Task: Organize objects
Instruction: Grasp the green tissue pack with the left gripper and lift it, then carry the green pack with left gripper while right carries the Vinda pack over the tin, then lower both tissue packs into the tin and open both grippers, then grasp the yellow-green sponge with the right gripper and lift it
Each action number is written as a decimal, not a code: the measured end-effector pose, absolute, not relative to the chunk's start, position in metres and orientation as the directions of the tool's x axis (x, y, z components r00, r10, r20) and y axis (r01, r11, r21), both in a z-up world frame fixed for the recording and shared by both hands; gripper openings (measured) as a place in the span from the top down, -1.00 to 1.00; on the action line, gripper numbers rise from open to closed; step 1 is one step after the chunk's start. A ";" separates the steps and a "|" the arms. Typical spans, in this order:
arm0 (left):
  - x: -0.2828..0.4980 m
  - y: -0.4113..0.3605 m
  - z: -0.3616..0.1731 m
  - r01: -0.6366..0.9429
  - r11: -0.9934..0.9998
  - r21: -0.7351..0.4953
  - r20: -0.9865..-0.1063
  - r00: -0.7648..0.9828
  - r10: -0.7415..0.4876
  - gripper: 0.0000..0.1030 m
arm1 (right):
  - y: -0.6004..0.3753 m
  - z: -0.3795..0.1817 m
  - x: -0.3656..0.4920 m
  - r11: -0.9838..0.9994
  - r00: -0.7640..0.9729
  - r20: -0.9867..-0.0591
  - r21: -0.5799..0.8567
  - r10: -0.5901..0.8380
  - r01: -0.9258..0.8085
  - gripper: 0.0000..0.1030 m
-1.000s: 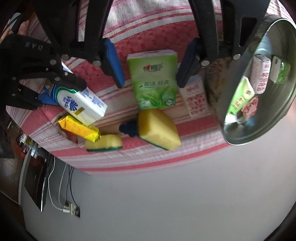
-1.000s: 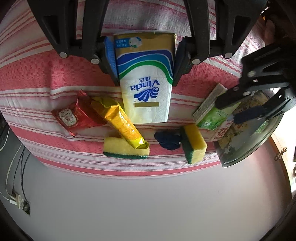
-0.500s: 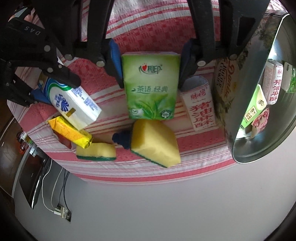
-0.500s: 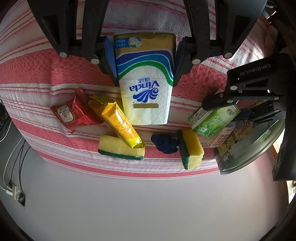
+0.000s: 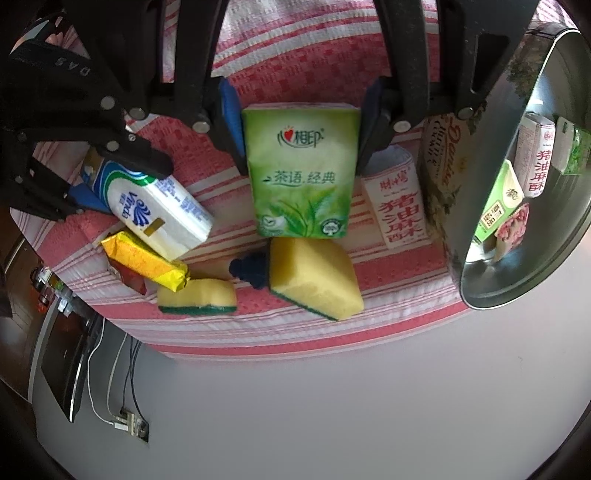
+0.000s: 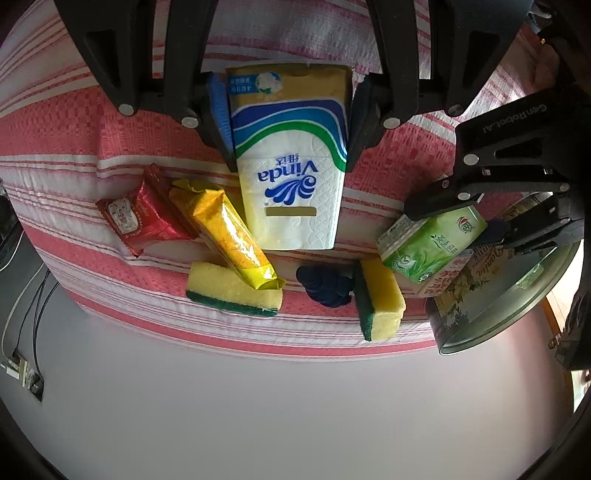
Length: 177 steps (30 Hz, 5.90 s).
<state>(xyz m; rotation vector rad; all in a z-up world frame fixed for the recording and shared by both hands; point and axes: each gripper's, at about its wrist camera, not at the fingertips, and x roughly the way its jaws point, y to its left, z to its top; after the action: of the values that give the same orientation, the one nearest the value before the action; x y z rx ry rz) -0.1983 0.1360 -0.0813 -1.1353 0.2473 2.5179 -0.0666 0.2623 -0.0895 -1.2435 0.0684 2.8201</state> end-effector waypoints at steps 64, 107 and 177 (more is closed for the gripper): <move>-0.156 0.108 -0.037 -0.292 -0.956 0.039 -0.469 -0.850 0.240 -0.01 | 0.257 -0.065 -0.010 -0.994 -0.902 -0.420 -0.011 0.103 -0.108 -0.06; -0.141 0.027 -0.010 -0.155 -0.988 -0.002 -0.353 -0.924 0.146 -0.01 | 0.210 -0.021 -0.027 -0.999 -0.932 -0.362 -0.033 -0.027 0.042 -0.06; -0.180 0.001 -0.012 -0.032 -0.999 0.038 -0.493 -0.870 0.009 -0.93 | 0.222 -0.049 -0.139 -0.992 -0.819 -0.564 0.108 -0.109 0.058 -0.49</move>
<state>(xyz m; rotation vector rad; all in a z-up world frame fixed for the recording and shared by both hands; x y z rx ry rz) -0.1801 0.0010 -0.0119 -0.7947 0.0698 3.0169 -0.1385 0.2220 -0.0490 -0.9632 0.1394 3.0791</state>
